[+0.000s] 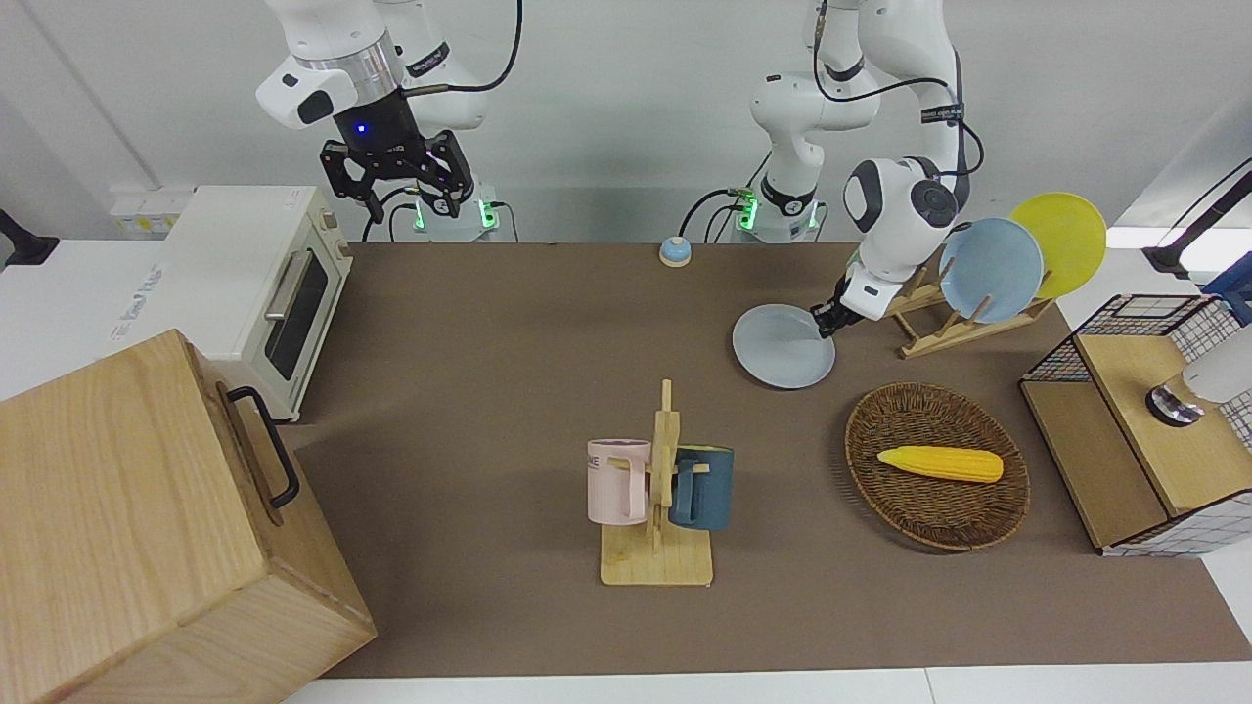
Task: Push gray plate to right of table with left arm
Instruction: 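Push the gray plate with the left gripper away from the basket, then keep pushing the gray plate with the left gripper toward the table center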
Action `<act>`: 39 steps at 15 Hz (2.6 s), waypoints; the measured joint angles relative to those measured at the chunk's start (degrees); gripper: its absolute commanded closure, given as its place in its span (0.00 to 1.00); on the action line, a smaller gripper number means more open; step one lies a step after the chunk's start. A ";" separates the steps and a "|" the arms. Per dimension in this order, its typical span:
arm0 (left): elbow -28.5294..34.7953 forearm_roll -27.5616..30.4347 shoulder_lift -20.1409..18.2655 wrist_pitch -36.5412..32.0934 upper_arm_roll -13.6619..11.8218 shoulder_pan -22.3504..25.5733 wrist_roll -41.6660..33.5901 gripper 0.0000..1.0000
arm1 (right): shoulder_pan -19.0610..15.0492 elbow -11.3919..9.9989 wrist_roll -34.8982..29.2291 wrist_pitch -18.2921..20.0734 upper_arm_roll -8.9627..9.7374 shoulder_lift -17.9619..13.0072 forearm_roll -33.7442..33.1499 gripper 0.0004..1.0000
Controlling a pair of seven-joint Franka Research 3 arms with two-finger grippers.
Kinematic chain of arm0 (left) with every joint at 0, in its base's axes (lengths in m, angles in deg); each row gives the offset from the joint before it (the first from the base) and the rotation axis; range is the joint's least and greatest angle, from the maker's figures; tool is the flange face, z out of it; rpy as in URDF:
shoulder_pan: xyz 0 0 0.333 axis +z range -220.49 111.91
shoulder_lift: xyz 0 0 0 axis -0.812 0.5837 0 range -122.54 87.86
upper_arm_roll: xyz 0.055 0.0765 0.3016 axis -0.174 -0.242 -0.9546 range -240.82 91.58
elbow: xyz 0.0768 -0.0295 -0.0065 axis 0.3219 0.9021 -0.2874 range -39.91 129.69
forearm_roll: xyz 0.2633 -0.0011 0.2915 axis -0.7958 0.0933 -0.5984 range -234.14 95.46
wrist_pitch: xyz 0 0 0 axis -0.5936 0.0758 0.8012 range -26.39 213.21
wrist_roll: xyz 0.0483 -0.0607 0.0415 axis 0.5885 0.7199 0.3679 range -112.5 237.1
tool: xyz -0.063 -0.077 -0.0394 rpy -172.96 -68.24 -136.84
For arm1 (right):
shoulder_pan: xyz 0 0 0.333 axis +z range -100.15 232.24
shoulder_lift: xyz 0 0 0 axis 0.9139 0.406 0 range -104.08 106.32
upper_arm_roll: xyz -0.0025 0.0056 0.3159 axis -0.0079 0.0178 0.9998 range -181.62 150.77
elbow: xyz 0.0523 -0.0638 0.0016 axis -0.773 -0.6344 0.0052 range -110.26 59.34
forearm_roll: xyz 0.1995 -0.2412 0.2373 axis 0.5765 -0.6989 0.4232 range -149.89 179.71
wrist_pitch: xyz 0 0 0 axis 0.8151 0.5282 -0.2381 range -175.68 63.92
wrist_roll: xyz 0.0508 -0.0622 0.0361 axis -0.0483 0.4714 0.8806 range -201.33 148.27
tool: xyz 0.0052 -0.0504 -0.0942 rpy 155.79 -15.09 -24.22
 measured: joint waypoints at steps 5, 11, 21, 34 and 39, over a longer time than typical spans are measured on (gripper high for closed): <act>0.00 0.08 0.16 1.19 5.42 0.34 6.91 1.00 | 0.00 0.00 0.00 0.00 0.00 0.00 0.00 0.00; -0.15 0.11 0.28 2.05 11.82 0.29 15.75 1.00 | 0.00 0.00 0.00 0.00 0.00 0.00 0.00 0.00; -0.27 0.19 0.42 4.77 21.61 0.01 28.91 1.00 | 0.00 0.00 0.00 0.00 0.00 0.00 0.00 0.00; -2.16 1.79 3.08 10.30 30.13 -0.36 39.45 1.00 | 0.00 0.00 0.00 0.00 0.00 0.00 0.00 0.00; -4.94 1.80 5.74 11.83 31.69 -3.43 45.24 1.00 | 0.00 0.00 0.00 0.00 0.00 0.00 0.00 0.00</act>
